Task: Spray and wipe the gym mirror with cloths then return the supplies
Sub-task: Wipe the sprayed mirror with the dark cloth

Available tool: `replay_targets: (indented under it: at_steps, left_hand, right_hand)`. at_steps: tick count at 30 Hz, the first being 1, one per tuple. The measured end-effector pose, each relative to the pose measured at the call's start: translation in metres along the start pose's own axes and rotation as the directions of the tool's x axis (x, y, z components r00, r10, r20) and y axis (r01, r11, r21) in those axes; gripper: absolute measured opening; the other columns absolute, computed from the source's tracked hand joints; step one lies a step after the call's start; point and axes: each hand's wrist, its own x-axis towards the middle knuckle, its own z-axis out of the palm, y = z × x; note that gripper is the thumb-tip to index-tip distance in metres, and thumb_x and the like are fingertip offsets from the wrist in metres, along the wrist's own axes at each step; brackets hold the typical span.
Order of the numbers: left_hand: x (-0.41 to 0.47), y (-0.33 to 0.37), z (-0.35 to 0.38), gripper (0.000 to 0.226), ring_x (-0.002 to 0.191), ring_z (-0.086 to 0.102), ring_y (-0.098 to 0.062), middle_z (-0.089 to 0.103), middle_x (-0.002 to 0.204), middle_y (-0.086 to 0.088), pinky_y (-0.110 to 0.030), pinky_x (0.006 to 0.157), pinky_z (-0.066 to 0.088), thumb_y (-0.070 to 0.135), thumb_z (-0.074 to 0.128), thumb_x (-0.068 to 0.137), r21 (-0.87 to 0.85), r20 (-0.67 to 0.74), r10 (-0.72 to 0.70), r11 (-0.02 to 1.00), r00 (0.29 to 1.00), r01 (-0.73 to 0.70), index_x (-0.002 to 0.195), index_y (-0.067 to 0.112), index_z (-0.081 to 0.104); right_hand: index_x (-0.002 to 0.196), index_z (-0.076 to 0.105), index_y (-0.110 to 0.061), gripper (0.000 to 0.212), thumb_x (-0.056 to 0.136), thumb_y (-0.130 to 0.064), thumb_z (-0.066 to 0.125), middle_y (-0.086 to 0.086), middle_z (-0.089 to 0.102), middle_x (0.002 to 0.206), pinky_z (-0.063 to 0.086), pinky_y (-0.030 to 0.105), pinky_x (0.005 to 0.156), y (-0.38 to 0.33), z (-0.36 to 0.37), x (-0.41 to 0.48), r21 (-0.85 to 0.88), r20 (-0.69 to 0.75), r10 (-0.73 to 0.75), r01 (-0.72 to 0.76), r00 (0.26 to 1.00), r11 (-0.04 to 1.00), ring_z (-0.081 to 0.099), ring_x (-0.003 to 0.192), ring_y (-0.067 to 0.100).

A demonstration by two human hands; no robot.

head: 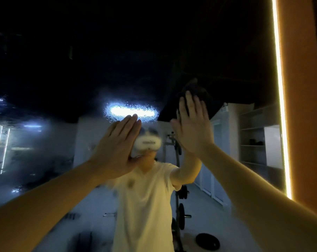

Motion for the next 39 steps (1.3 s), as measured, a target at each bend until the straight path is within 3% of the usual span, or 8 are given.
replay_targets:
  at_steps: [3, 10, 14, 18, 25, 29, 33, 39]
  left_hand:
    - [0.000, -0.012, -0.007, 0.095, 0.152, 0.032, -0.034, 0.031, 0.167, -0.017, -0.050, 0.123, 0.027, 0.075, 0.034, 0.096, -0.050, -0.005, 0.053, 0.997, 0.999, -0.054, 0.157, 0.002, 0.039]
    - [-0.023, -0.023, -0.036, 0.058, 0.128, 0.047, -0.035, 0.057, 0.139, -0.023, -0.047, 0.108, 0.038, 0.034, 0.046, 0.090, -0.107, -0.258, -0.210, 0.976, 0.943, 0.189, 0.132, -0.004, 0.058]
    - [-0.028, -0.025, -0.022, 0.075, 0.141, 0.036, -0.037, 0.044, 0.156, -0.026, -0.050, 0.115, 0.033, 0.046, 0.047, 0.093, -0.044, -0.135, -0.223, 0.975, 0.965, 0.219, 0.147, -0.006, 0.047]
    - [-0.029, -0.017, -0.008, 0.090, 0.150, 0.031, -0.037, 0.034, 0.164, -0.021, -0.053, 0.120, 0.032, 0.060, 0.045, 0.092, -0.077, -0.068, -0.283, 0.958, 0.957, 0.277, 0.156, -0.003, 0.035]
    - [-0.034, -0.016, 0.001, 0.092, 0.154, 0.025, -0.037, 0.026, 0.168, -0.020, -0.053, 0.123, 0.026, 0.063, 0.038, 0.097, -0.064, -0.087, -0.281, 0.959, 0.956, 0.276, 0.160, -0.002, 0.026]
    - [-0.035, -0.020, 0.002, 0.092, 0.155, 0.024, -0.036, 0.025, 0.169, -0.020, -0.049, 0.124, 0.021, 0.061, 0.045, 0.095, -0.060, -0.102, -0.253, 0.967, 0.962, 0.248, 0.160, -0.002, 0.026]
    - [-0.036, -0.026, 0.005, 0.092, 0.156, 0.021, -0.034, 0.023, 0.169, -0.018, -0.044, 0.127, 0.015, 0.062, 0.044, 0.097, -0.066, -0.105, -0.227, 0.973, 0.968, 0.221, 0.161, -0.001, 0.024]
    - [-0.039, -0.029, 0.010, 0.090, 0.161, 0.006, -0.027, 0.013, 0.172, -0.016, -0.046, 0.130, 0.012, 0.064, 0.036, 0.102, -0.078, -0.080, -0.211, 0.976, 0.974, 0.205, 0.164, 0.002, 0.016]
  right_hand:
    - [0.164, 0.009, -0.008, 0.081, 0.105, -0.064, 0.013, 0.014, 0.000, 0.173, 0.000, 0.049, 0.129, -0.053, 0.003, 0.014, 0.156, 0.039, -0.026, 0.020, 0.999, 0.987, -0.001, 0.159, 0.034]
    - [0.161, 0.030, -0.010, 0.069, 0.102, -0.040, 0.010, 0.010, 0.020, 0.171, 0.004, 0.043, 0.130, -0.133, -0.010, 0.017, 0.439, 0.064, -0.272, 0.218, 0.960, 0.871, 0.010, 0.159, 0.029]
    - [0.164, 0.023, -0.015, 0.067, 0.101, -0.038, 0.017, 0.006, 0.032, 0.167, 0.033, 0.043, 0.119, -0.091, -0.024, 0.023, 0.275, 0.062, -0.247, 0.222, 0.967, 0.936, 0.032, 0.146, 0.028]
    - [0.161, 0.030, -0.012, 0.068, 0.098, -0.027, 0.050, 0.010, 0.029, 0.165, 0.038, 0.045, 0.113, -0.034, -0.032, 0.012, 0.128, 0.100, -0.072, 0.058, 0.992, 0.990, 0.035, 0.136, 0.034]
    - [0.153, 0.041, -0.007, 0.053, 0.101, -0.016, 0.043, 0.015, 0.026, 0.156, 0.037, 0.046, 0.111, 0.004, -0.038, -0.006, 0.427, 0.060, 0.327, -0.320, 0.943, 0.846, 0.033, 0.136, 0.035]
    - [0.149, 0.044, -0.004, 0.055, 0.096, -0.001, 0.056, 0.016, 0.030, 0.153, 0.046, 0.044, 0.110, -0.014, -0.037, 0.009, 0.379, 0.020, 0.281, -0.267, 0.959, 0.886, 0.039, 0.134, 0.035]
    - [0.147, 0.046, -0.001, 0.060, 0.092, -0.016, 0.064, 0.022, 0.040, 0.145, 0.050, 0.043, 0.097, -0.052, -0.024, 0.027, 0.110, -0.012, 0.176, -0.173, 0.984, 0.979, 0.047, 0.118, 0.037]
    - [0.153, 0.038, -0.003, 0.073, 0.089, -0.027, 0.065, 0.021, 0.043, 0.144, 0.047, 0.044, 0.092, -0.129, -0.016, 0.058, 0.071, -0.046, 0.091, -0.087, 0.995, 0.994, 0.049, 0.118, 0.036]
